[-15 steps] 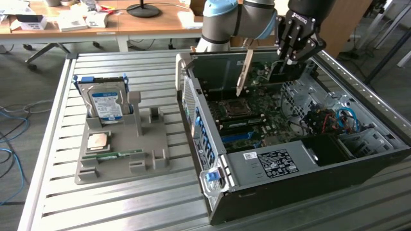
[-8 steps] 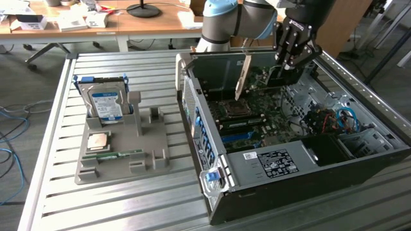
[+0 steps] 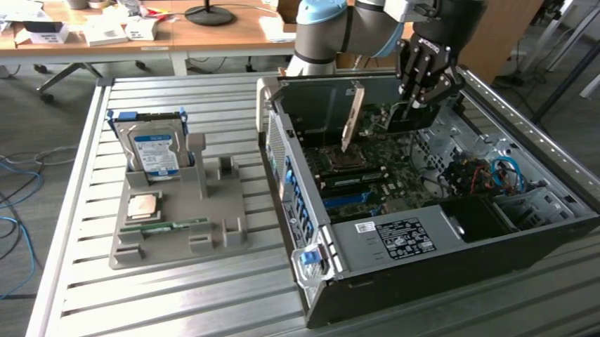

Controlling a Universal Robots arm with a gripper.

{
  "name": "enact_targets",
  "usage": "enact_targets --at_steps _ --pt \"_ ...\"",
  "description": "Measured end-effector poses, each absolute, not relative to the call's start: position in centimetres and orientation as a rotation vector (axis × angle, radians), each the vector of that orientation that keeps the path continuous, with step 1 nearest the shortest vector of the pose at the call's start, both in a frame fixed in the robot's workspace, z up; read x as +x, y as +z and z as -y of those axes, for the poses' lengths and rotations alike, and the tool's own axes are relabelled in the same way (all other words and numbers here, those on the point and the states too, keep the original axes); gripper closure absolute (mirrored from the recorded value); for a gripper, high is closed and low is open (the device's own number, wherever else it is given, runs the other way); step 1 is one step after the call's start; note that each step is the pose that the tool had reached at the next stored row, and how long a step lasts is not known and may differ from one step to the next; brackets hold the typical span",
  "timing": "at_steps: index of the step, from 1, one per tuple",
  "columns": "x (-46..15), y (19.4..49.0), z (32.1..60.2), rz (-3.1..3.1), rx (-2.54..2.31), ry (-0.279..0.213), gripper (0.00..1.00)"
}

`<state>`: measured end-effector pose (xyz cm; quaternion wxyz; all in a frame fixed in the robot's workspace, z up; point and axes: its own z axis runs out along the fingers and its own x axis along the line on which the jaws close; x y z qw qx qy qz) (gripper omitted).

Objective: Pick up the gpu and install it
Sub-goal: 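Insert the gpu into the slot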

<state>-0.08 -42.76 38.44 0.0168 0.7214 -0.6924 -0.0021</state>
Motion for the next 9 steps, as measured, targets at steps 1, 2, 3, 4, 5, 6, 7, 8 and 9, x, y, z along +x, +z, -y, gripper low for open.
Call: enact_targets --at_steps 1,2,3,4,5,6,7,8,9 --pt "-0.09 38.33 42.76 2.152 2.242 -0.007 0.74" --pt "-0.08 38.25 42.76 2.152 2.242 -0.006 0.74" --pt "-0.09 38.24 42.75 2.152 2.242 -0.006 0.74" --pt "-0.09 38.24 42.75 2.152 2.242 -0.006 0.74" --pt "-0.09 38.24 42.76 2.152 2.242 -0.006 0.74" --pt "-0.09 38.23 42.76 2.152 2.242 -0.006 0.74" --pt "-0.13 38.21 42.75 2.152 2.242 -0.007 0.74" --pt "-0.18 38.21 42.75 2.152 2.242 -0.006 0.74" --pt "-0.24 38.20 42.76 2.152 2.242 -0.006 0.74"
